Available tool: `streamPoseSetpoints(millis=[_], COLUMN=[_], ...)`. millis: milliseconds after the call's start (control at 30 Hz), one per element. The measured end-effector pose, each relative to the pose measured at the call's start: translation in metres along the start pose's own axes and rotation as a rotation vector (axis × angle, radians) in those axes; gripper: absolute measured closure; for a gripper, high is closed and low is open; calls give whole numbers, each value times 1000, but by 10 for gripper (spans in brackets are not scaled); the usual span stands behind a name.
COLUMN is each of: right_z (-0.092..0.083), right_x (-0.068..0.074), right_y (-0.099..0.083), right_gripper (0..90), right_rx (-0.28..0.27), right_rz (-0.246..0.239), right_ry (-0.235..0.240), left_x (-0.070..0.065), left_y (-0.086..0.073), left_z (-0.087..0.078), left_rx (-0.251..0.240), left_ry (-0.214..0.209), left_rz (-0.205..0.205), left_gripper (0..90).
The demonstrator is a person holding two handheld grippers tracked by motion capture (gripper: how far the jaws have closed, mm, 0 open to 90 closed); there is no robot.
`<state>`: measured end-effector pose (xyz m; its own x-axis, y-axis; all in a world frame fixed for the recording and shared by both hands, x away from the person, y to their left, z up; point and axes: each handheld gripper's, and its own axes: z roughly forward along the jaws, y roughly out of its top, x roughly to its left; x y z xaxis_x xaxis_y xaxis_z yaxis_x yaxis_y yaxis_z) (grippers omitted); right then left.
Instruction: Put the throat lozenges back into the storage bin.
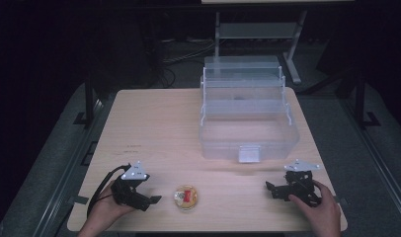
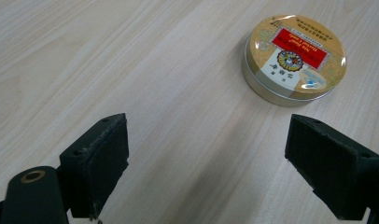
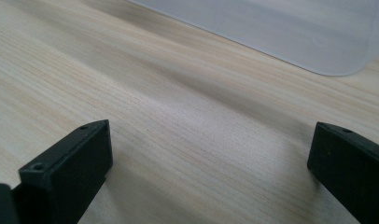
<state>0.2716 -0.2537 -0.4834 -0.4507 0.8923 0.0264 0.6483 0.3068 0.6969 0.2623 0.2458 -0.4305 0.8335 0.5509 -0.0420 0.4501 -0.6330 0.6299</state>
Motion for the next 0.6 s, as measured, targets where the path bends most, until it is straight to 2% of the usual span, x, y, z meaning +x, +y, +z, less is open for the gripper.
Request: streamPoseSetpoints(millis=[600], right_z=[0], right_x=[0], right_y=[0], right_gripper=[0], right_rx=[0], right_rz=[0], right_ry=[0], left_x=[-10], left_y=[17], left_z=[6], left_rx=[-2], left_ry=[-36], left_rz=[33], left_gripper=[129])
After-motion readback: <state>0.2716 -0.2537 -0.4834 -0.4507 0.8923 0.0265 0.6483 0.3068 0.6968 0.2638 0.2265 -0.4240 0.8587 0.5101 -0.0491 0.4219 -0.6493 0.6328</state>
